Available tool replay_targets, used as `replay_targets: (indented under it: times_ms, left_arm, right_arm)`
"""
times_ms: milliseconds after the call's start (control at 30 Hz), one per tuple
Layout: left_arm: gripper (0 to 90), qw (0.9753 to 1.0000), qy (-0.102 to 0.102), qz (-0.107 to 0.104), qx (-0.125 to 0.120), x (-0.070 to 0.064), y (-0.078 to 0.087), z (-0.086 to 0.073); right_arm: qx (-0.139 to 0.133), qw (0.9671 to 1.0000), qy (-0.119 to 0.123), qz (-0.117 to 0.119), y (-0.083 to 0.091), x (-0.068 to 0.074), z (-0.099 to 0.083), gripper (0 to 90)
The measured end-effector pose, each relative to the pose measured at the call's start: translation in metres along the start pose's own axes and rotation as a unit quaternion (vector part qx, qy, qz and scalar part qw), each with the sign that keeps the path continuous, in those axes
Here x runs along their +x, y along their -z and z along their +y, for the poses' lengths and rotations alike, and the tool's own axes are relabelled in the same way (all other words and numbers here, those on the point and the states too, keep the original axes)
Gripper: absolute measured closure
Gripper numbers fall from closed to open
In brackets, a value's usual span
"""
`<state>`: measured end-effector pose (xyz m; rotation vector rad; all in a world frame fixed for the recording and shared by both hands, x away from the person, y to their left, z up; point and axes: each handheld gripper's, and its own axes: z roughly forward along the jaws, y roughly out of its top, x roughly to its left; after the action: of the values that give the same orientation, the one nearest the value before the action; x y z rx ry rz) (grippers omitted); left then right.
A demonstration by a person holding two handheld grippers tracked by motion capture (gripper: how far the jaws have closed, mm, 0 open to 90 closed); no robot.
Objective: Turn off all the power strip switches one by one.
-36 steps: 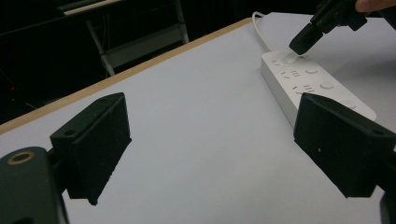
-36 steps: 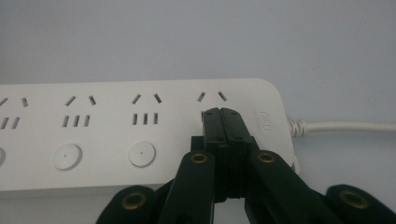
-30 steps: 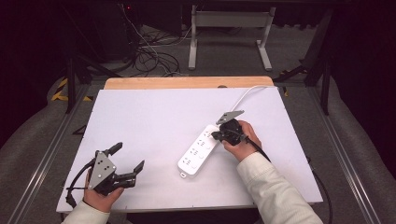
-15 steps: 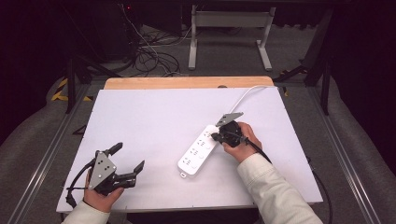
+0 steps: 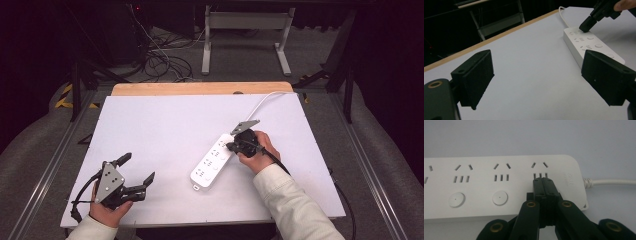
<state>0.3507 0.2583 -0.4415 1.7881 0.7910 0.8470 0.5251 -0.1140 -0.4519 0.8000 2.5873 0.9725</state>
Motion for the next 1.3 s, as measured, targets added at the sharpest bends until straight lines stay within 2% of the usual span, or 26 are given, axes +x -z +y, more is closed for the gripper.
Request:
replay_targets:
  times_ms: [67, 133, 200, 300, 333, 367, 400, 467, 567, 633, 900, 967, 1000, 1033, 1133, 1300]
  left_arm:
    - [11.1, 1.0000, 0.001, -0.001, 0.001, 0.000, 0.000, 0.000]
    - [11.1, 1.0000, 0.002, -0.001, 0.001, 0.000, -0.001, 0.000]
    - [11.1, 1.0000, 0.003, -0.002, 0.003, 0.000, -0.002, 0.000]
    - [11.1, 1.0000, 0.003, -0.003, 0.000, 0.000, -0.001, 0.000]
    - [11.1, 1.0000, 0.003, -0.002, 0.001, 0.000, -0.001, 0.000]
    - [11.1, 1.0000, 0.001, -0.001, 0.003, 0.001, -0.001, 0.000]
    - [11.1, 1.0000, 0.001, -0.001, 0.003, 0.001, -0.001, 0.000]
    - [11.1, 1.0000, 0.001, -0.002, 0.002, 0.001, -0.001, 0.000]
    - [11.1, 1.0000, 0.002, -0.003, 0.001, 0.000, -0.002, 0.000]
    - [11.1, 1.0000, 0.003, -0.002, 0.002, 0.000, -0.002, 0.000]
    - [11.1, 1.0000, 0.001, 0.000, 0.002, 0.000, -0.002, 0.000]
    - [11.1, 1.0000, 0.001, 0.000, 0.002, 0.000, -0.002, 0.000]
    - [11.1, 1.0000, 0.000, 0.000, 0.003, 0.000, -0.002, 0.000]
    - [11.1, 1.0000, 0.001, 0.000, 0.002, 0.000, -0.002, 0.000]
    - [11.1, 1.0000, 0.000, 0.001, 0.002, 0.001, -0.002, 0.000]
    - [11.1, 1.0000, 0.001, 0.001, 0.002, 0.000, -0.002, 0.000]
  right_arm:
    - [-0.014, 0.9996, 0.020, -0.012, 0.006, 0.002, 0.003, 90.0]
    - [-0.060, 0.9981, 0.013, -0.008, 0.017, 0.004, 0.006, 90.0]
    - [-0.083, 0.9965, 0.011, -0.004, 0.025, 0.007, 0.010, 90.0]
    - [-0.082, 0.9965, 0.018, -0.004, 0.030, 0.009, 0.011, 90.0]
    - [-0.087, 0.9960, 0.017, -0.006, 0.032, 0.009, 0.010, 84.3]
    - [-0.100, 0.9948, 0.016, -0.010, 0.033, 0.007, 0.010, 74.3]
    - [-0.114, 0.9933, 0.018, -0.008, 0.035, 0.006, 0.010, 70.9]
    - [-0.124, 0.9921, 0.021, -0.006, 0.038, 0.005, 0.010, 66.1]
    - [-0.141, 0.9894, 0.029, -0.018, 0.046, 0.006, 0.009, 54.8]
    - [-0.159, 0.9864, 0.037, -0.021, 0.052, 0.007, 0.008, 49.3]
    - [-0.193, 0.9808, 0.025, -0.007, 0.073, 0.006, 0.003, 37.1]
    - [-0.194, 0.9805, 0.027, -0.003, 0.079, 0.007, 0.001, 39.1]
    - [-0.189, 0.9820, 0.014, -0.002, 0.082, 0.007, -0.001, 39.0]
    - [-0.190, 0.9818, 0.011, -0.003, 0.085, 0.007, -0.002, 38.7]
    - [-0.206, 0.9785, 0.010, -0.011, 0.094, 0.006, -0.007, 34.8]
    - [-0.230, 0.9732, -0.005, -0.009, 0.107, 0.003, -0.017, 23.2]
